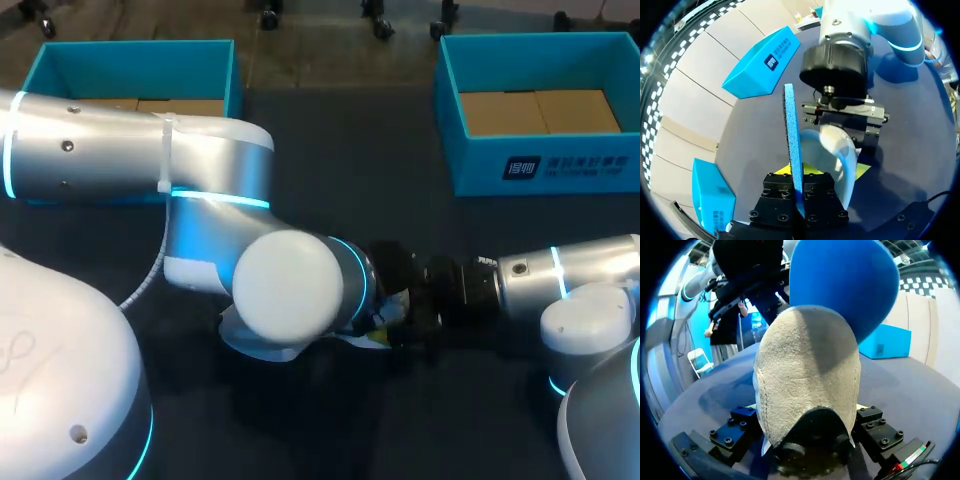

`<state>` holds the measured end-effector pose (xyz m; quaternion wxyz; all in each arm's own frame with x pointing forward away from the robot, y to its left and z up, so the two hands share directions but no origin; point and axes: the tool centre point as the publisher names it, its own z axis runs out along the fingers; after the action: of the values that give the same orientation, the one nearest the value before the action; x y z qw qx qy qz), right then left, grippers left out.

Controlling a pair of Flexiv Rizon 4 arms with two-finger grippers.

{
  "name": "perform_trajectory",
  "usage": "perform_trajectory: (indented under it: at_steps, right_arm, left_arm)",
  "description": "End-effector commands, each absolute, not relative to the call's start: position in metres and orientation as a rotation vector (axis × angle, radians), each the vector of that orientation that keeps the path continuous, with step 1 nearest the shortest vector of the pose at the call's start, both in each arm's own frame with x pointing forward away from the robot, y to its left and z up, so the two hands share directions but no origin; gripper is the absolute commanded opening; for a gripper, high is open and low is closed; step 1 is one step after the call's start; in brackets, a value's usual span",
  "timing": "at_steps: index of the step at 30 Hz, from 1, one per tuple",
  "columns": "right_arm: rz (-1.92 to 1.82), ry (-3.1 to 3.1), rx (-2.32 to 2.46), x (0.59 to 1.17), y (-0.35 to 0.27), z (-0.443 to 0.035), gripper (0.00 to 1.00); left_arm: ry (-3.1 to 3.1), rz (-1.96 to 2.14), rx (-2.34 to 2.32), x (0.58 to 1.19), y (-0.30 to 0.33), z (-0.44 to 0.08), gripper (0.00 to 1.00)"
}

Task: Take the shoe out of the shoebox, open the shoe tongue, remove and reinsert the insole, then place the shoe into the shoebox

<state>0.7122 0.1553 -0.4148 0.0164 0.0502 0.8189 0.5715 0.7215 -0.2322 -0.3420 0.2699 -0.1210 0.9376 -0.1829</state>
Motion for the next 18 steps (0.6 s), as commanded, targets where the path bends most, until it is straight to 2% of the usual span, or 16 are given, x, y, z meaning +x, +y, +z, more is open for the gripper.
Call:
perform_trajectory:
  at_steps: [1,8,18]
  right_arm:
    - [1.772,2.55,0.157,0.712,0.156,-0.413,0.0]
    - [1.772,2.55,0.157,0.712,0.156,-0.413,0.0]
    - [1.772,2.55,0.157,0.712,0.156,-0.413,0.0]
  left_arm:
    - [2.575,-0.528,-0.323,0.724,-0.227,-0.329,0.0]
    - [2.704,-0.578,-0.359,0.719,-0.241,-0.312,0.0]
    - [2.988,-0.778,-0.369,0.709,-0.268,-0.261,0.0]
